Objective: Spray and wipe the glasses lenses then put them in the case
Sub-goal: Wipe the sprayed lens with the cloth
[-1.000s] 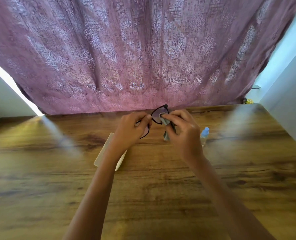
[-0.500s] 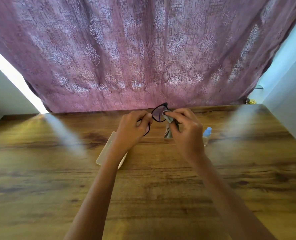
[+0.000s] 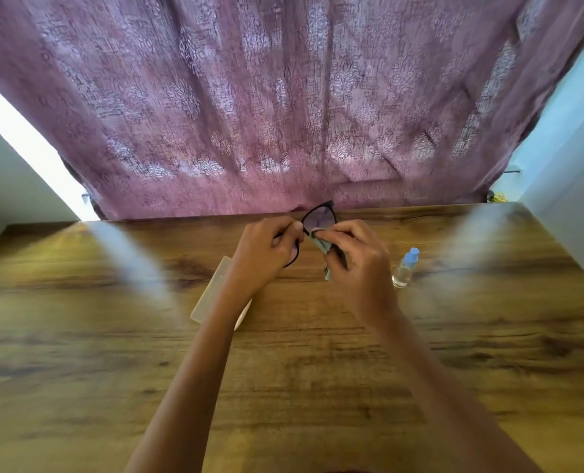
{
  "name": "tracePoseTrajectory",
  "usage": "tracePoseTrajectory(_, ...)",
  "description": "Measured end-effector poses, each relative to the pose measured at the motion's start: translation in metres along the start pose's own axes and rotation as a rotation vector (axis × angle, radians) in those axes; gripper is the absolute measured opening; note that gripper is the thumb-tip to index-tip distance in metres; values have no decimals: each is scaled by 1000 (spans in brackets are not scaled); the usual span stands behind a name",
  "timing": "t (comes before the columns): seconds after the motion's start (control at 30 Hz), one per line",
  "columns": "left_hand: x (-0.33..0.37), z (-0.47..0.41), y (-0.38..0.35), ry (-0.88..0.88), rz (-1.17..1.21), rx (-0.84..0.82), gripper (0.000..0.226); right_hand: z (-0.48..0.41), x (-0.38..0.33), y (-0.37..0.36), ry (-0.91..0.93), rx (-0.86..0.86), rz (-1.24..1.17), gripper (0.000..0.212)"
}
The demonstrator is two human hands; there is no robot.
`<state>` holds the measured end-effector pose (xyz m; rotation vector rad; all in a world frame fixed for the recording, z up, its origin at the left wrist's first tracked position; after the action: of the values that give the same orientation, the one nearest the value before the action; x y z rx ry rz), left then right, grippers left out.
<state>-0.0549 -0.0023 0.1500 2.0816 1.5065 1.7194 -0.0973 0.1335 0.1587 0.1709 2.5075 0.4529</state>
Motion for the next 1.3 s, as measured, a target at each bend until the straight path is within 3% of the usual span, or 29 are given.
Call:
tracePoseTrajectory(0.17, 5, 1, -10, -62, -62, -74, 26, -5, -3, -3, 17, -13, 13, 22)
tracePoseTrajectory(0.43, -3, -5, 4, -16, -45, -14, 26, -6, -1, 1, 6, -9, 19, 27)
tracePoseTrajectory(1.3, 1, 3, -7, -68, -34, -59, 27, -16, -4, -6, 26, -34, -26, 25)
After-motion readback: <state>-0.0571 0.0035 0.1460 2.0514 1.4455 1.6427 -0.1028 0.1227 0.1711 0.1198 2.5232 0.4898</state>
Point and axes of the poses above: each hand's wrist, its own z-axis away from the middle knuckle, its own y-axis out of the back of the hand, x = y × z, the point moved 10 cm from there along -z, towards the middle knuckle, and after that the axes turned 9 degrees about x, right-handed, at the moved point
